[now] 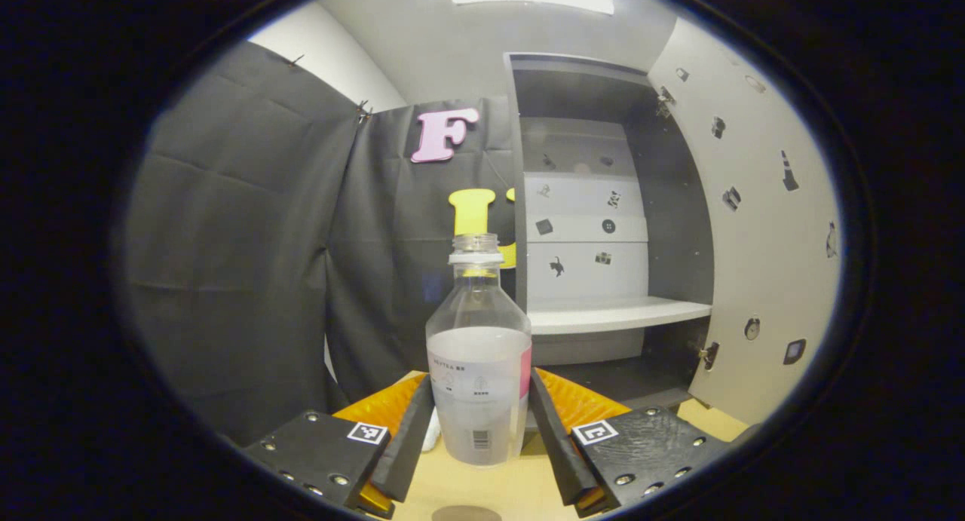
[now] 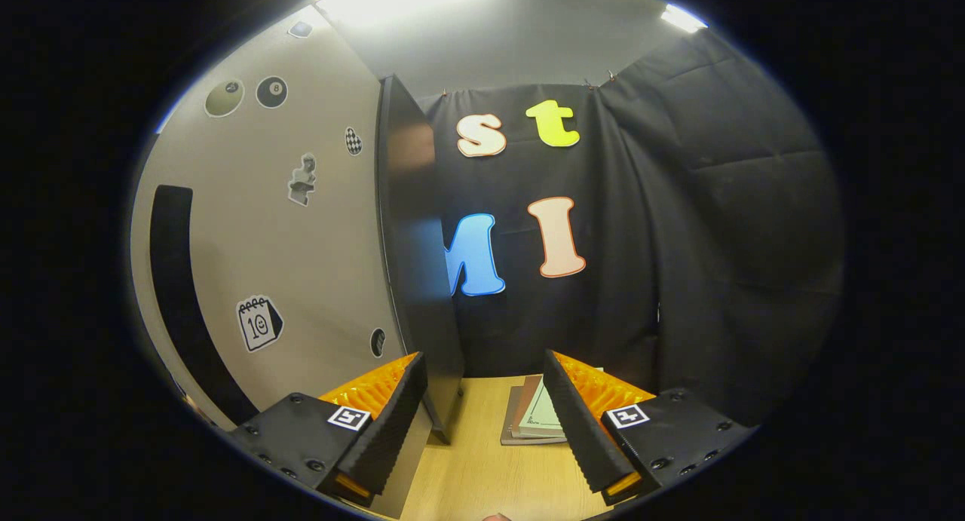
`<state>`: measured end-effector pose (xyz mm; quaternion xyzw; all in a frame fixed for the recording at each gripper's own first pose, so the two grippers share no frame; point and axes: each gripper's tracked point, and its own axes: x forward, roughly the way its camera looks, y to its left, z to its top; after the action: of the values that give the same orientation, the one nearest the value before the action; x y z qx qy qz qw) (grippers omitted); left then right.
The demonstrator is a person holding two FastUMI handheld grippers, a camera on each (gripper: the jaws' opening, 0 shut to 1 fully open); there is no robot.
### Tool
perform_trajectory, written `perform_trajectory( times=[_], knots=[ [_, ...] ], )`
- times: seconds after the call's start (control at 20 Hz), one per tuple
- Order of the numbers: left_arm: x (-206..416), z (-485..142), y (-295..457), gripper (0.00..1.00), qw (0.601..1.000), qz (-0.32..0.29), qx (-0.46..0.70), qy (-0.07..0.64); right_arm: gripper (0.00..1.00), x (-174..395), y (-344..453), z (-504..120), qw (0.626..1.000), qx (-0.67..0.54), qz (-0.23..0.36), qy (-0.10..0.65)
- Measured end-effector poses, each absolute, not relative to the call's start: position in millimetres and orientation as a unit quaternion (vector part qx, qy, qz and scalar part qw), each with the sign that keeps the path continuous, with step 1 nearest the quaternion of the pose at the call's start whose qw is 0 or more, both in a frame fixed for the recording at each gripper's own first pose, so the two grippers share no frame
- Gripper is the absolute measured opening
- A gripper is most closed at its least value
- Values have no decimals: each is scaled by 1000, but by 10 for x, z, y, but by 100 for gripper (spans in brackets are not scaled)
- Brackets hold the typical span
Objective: Open the cabinet door with the right hand, grasp the bottle in the cabinet with the left hand and place it on the coaster, then close the cabinet door with the right hand.
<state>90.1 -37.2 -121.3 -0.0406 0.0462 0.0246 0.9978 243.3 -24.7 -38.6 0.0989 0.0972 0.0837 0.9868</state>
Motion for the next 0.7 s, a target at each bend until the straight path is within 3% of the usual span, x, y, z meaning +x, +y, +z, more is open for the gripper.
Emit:
perform_trajectory(
  times=[0.7],
  knots=[
    [338,-2788,-191,72,985,63,-102,121,98,2170,-358,-538,987,76,64,122]
  ],
)
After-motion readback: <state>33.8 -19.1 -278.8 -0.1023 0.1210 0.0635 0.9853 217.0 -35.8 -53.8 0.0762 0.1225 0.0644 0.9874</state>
